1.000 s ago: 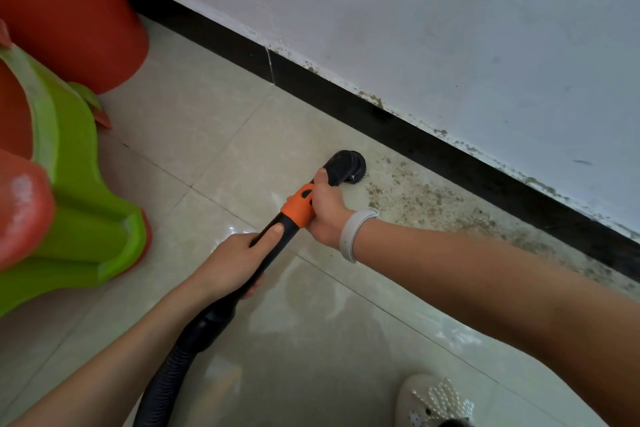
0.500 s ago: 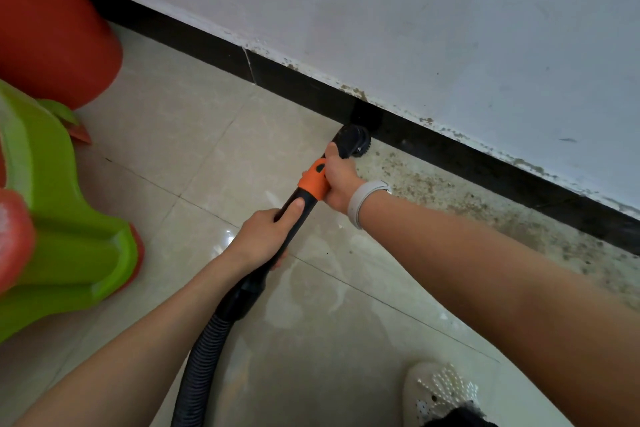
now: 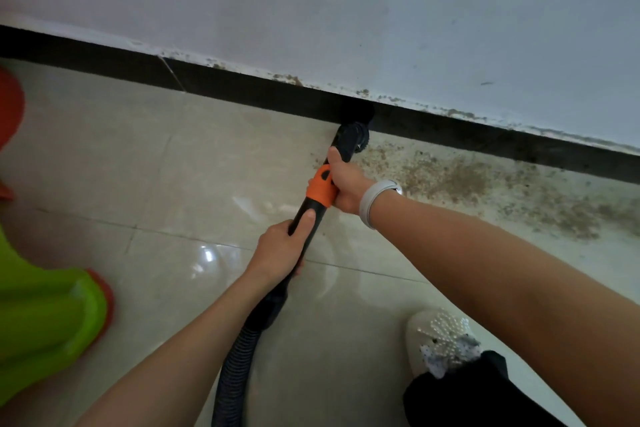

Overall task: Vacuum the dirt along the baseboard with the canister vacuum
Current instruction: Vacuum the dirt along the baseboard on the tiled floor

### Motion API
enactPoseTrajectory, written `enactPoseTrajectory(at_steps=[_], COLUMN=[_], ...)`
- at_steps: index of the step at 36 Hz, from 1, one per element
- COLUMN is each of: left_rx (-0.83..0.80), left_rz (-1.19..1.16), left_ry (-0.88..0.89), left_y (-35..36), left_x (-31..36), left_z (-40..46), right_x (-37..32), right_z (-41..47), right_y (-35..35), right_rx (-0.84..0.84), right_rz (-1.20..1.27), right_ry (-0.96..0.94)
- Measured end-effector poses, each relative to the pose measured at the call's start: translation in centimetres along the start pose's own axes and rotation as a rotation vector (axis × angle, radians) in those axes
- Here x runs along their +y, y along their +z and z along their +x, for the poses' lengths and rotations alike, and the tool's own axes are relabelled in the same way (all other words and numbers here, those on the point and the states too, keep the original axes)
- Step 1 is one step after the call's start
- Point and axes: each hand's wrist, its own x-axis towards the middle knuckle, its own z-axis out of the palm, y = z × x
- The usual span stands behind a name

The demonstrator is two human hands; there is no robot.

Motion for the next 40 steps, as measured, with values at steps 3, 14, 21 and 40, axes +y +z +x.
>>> enactPoseTrajectory(at_steps=[3,14,21,40], left_rx=[-0.031,-0.033,-0.015,-0.067], left_rz=[0.019,0.014,0.007,0.175], left_ry=[0.012,-0.011,0.022,0.112], left_y=[0.7,1.5,3.7,10.9], left_x=[0.4,0.9,0.7,4.1], left_z=[0.3,0.8,0.4,0.1], right_x=[-0.2,-0.1,0.3,0.2], right_z=[-0.2,0.1,0.8,0.5], right_y=[-1.2,-2.8,-4.7,-14.4], right_rx=[0.045,0.107,0.048,0.053], right_rz=[-0.005,-0.01,0.008,0.187], right_ry=[-0.015,-0.044,-0.039,-0.065])
